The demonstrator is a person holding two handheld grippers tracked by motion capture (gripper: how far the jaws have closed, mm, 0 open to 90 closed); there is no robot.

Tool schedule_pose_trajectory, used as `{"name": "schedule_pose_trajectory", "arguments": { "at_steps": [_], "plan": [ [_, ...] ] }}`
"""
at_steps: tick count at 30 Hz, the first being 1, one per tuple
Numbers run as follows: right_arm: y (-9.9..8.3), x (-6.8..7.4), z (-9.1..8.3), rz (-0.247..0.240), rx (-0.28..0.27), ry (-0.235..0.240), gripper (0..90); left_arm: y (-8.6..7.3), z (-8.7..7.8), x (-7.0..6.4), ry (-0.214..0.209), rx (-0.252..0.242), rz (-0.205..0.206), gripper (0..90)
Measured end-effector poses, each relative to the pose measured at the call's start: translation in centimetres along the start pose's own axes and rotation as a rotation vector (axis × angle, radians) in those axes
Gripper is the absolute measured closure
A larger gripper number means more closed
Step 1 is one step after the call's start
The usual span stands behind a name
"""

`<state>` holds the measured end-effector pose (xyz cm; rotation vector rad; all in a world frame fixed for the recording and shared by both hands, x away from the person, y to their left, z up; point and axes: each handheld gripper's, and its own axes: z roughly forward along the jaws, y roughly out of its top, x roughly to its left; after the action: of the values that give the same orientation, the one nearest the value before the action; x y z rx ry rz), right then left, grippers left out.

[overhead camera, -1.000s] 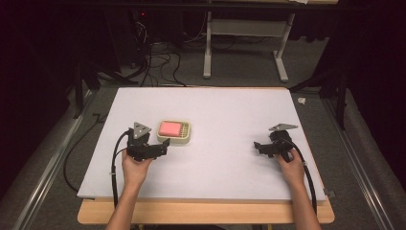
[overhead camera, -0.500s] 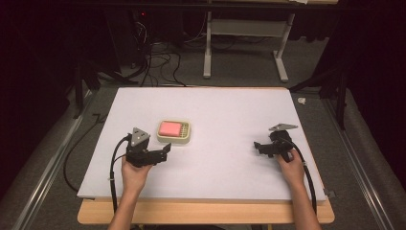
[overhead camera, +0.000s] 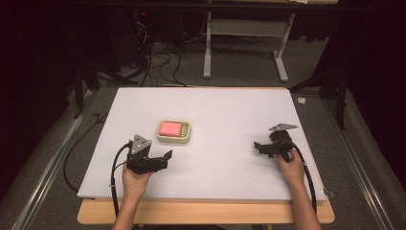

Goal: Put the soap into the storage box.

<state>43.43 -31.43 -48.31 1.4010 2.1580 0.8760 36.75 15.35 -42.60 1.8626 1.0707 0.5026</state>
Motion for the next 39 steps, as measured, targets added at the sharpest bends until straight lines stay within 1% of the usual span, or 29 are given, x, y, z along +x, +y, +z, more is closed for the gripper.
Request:
{"name": "schedule_pose_trajectory", "arguments": {
  "at_steps": [8,17,20,27,32,39],
  "plan": [
    [0.0,0.0,0.0,0.000,0.000,0.000,14.5,-0.1,0.5,-0.5,-0.021,0.012,0.006,13.9],
    [0.0,0.0,0.0,0.000,0.000,0.000,14.4,-0.3,1.5,-1.1,-0.049,0.047,0.034,14.6],
    [0.0,0.0,0.0,0.000,0.000,0.000,14.5,-0.4,1.8,-1.3,-0.049,0.061,0.048,14.7],
    [0.0,0.0,0.0,0.001,0.000,0.000,14.5,-0.5,2.6,-1.6,-0.048,0.087,0.062,14.8],
    [0.0,0.0,0.0,0.001,0.000,0.000,14.5,-0.6,3.1,-1.7,-0.052,0.096,0.063,14.8],
    [0.0,0.0,0.0,-0.001,0.000,0.000,14.5,-0.7,4.0,-1.9,-0.042,0.108,0.065,14.9]
  ]
}}
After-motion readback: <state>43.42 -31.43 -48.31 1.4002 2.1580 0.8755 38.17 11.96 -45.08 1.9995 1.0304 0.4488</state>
